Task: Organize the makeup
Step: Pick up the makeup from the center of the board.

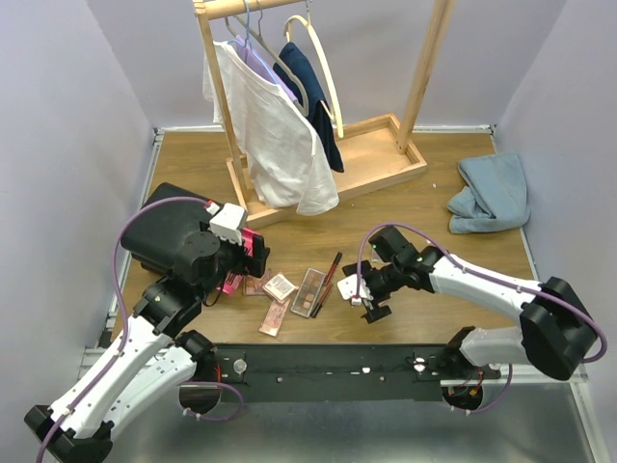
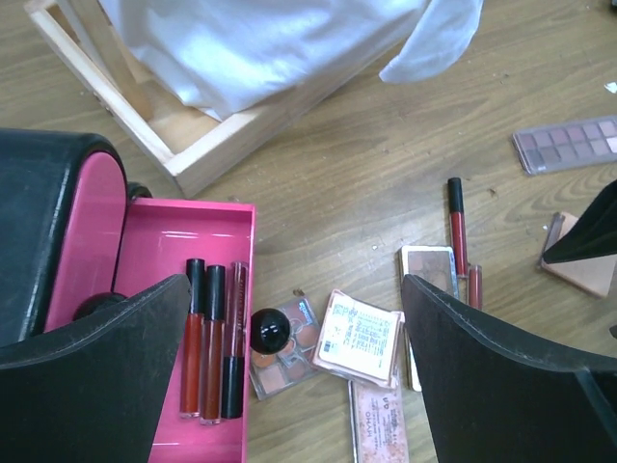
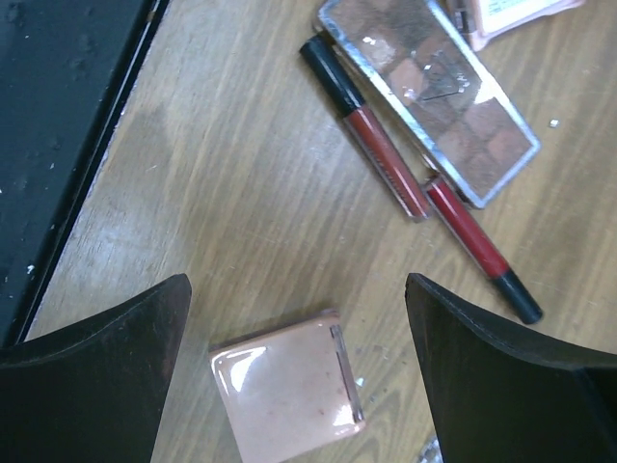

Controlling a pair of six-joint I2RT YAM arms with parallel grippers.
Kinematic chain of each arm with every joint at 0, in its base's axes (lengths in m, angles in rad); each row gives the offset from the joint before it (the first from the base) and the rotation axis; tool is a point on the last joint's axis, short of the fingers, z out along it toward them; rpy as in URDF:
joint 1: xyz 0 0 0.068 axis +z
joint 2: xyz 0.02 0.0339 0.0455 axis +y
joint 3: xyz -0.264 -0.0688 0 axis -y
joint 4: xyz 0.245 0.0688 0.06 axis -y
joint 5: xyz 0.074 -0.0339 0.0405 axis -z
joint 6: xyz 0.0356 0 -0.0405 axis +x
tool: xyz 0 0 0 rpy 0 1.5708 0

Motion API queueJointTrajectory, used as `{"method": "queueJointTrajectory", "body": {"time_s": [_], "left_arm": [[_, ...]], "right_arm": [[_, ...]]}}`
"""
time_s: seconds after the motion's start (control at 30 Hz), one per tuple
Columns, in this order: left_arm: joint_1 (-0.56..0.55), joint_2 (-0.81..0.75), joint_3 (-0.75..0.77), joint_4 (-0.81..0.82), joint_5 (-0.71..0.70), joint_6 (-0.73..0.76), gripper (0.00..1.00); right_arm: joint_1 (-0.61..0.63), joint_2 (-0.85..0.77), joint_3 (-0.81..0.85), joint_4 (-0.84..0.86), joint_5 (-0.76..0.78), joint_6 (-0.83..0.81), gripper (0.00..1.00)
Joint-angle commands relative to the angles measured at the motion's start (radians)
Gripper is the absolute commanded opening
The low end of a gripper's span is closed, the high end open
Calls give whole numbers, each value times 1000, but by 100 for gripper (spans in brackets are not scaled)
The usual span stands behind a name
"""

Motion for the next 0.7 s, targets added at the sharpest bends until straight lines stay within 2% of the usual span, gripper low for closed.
{"method": "queueJointTrajectory", "body": {"time_s": [0.0, 0.3, 0.47, 0.67], "left_arm": [[5, -19, -5, 17, 38, -9, 99], [5, -47, -11, 10, 26, -7, 99], [6, -48, -9, 9, 26, -4, 99], [8, -55, -9, 9, 31, -1, 99]], "right_arm": [[-3, 64, 86, -96, -40, -78, 99], [5, 244, 248, -112, 45, -113, 93], [5, 334, 352, -107, 149, -125, 78], [5, 452, 445, -167, 241, -217, 68]]}}
